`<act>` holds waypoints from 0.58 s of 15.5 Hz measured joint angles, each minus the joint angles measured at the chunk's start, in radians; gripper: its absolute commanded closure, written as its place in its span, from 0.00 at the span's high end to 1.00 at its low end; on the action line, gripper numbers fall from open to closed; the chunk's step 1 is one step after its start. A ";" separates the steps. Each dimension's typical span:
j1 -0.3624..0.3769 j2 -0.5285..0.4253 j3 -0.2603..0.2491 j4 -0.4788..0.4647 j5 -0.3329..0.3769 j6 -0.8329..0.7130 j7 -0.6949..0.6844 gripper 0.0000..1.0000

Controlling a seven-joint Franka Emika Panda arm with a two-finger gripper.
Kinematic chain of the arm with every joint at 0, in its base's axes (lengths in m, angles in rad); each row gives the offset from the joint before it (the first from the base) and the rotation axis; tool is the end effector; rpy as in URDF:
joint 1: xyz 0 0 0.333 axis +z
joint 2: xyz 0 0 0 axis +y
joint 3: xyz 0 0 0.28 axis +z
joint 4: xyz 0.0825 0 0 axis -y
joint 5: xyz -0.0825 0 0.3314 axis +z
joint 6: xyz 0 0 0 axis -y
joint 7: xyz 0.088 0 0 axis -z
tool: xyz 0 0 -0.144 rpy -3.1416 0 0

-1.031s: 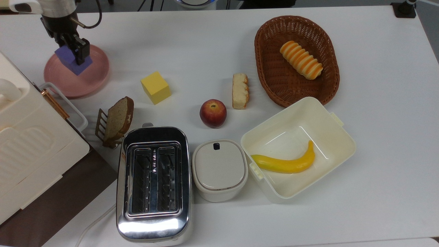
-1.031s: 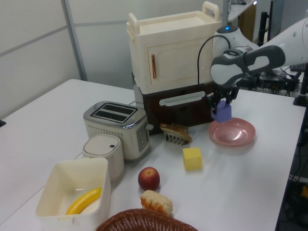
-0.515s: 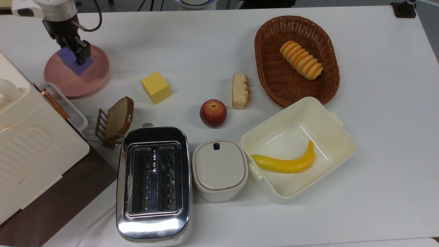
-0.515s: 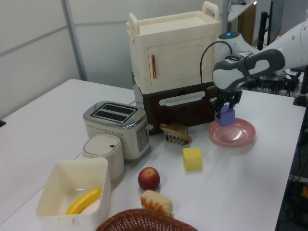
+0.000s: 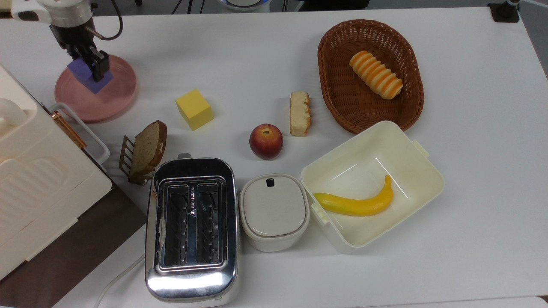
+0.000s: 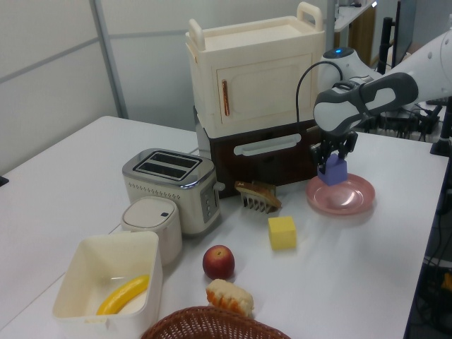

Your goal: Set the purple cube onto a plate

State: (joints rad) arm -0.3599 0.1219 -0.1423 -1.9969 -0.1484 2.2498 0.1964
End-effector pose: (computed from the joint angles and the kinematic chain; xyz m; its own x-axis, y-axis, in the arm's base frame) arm 0.4770 -0.2702 0.3687 0.8150 -0.5597 0.1499 -0.5767 -0.8086 0.1163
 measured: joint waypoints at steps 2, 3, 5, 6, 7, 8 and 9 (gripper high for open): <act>0.000 0.000 0.000 0.000 0.000 0.000 0.000 0.91; -0.001 0.000 -0.001 0.000 0.000 0.000 0.000 0.94; -0.002 0.000 -0.002 0.000 0.000 0.000 0.000 0.95; -0.002 0.000 -0.003 0.000 0.000 0.000 0.000 0.95; -0.002 0.000 -0.004 0.000 0.000 0.000 0.000 0.96; -0.002 0.000 -0.004 0.000 0.000 0.000 0.000 0.96; -0.002 0.000 -0.004 0.000 0.000 0.000 0.000 0.97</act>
State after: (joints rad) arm -0.3620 0.1220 -0.1465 -1.9969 -0.1484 2.2498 0.1963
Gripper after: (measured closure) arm 0.044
